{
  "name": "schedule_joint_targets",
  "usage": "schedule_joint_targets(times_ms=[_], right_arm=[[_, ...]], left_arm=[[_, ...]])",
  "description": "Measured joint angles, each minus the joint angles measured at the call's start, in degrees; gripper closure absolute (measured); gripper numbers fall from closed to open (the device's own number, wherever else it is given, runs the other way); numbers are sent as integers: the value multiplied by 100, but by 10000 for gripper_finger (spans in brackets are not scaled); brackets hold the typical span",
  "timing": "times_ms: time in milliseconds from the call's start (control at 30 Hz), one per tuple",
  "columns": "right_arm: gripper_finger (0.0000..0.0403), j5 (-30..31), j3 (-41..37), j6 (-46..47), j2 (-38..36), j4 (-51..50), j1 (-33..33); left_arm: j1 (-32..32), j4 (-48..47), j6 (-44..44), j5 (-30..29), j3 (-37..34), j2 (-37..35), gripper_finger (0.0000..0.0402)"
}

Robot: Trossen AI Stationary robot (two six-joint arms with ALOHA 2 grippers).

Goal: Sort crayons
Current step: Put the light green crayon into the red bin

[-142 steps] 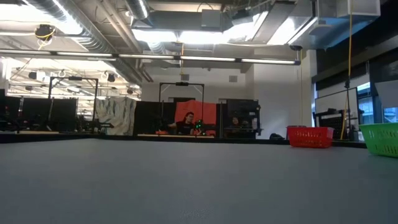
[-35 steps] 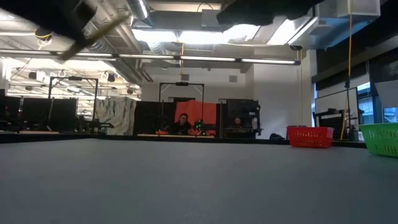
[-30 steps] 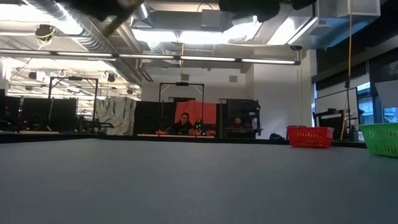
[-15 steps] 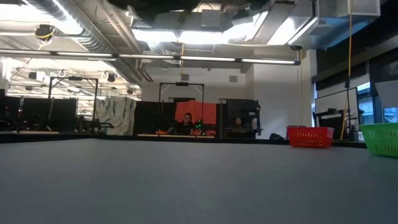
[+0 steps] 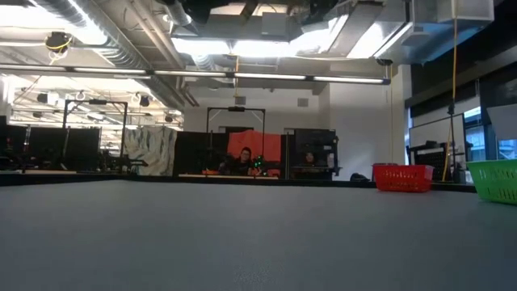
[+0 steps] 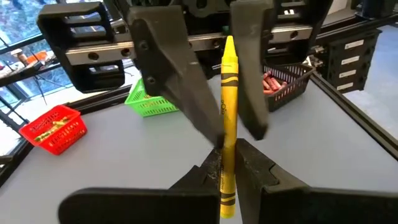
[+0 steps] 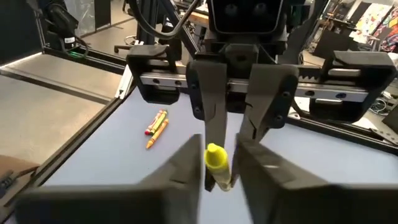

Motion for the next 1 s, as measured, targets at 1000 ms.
schedule_joint_targets(times_ms=[1000], right_arm=[[390,1956,-2,3568,-2674,-6643,709]], left_arm=[[-504,-551,148,-326,-2,-162,266]])
